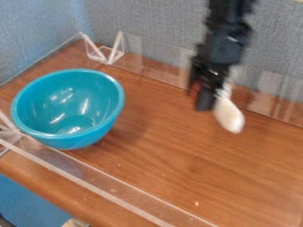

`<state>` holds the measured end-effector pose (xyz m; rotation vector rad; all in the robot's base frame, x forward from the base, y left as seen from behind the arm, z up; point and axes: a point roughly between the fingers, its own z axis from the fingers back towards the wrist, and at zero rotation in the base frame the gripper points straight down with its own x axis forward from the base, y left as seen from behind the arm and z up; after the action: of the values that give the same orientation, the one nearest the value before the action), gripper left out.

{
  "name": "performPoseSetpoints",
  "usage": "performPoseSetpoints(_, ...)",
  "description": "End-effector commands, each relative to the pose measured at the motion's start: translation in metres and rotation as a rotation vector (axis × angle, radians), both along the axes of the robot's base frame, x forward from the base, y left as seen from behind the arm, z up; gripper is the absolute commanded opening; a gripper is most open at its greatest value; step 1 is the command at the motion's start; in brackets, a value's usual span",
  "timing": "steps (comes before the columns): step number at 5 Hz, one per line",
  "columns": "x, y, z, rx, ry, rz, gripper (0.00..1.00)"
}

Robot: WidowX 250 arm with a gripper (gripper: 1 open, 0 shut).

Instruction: Put the mushroom in the blue bowl

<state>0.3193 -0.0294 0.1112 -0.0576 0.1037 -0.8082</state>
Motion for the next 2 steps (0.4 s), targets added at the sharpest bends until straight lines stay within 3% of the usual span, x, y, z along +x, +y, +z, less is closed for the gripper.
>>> performPoseSetpoints(1, -0.013, 0.038, 0.027, 0.022, -0.056, 0.029, 0.00)
performPoseSetpoints(2, -0.038, 0.076, 0.035, 0.053, -0.026, 0.172, 0.00)
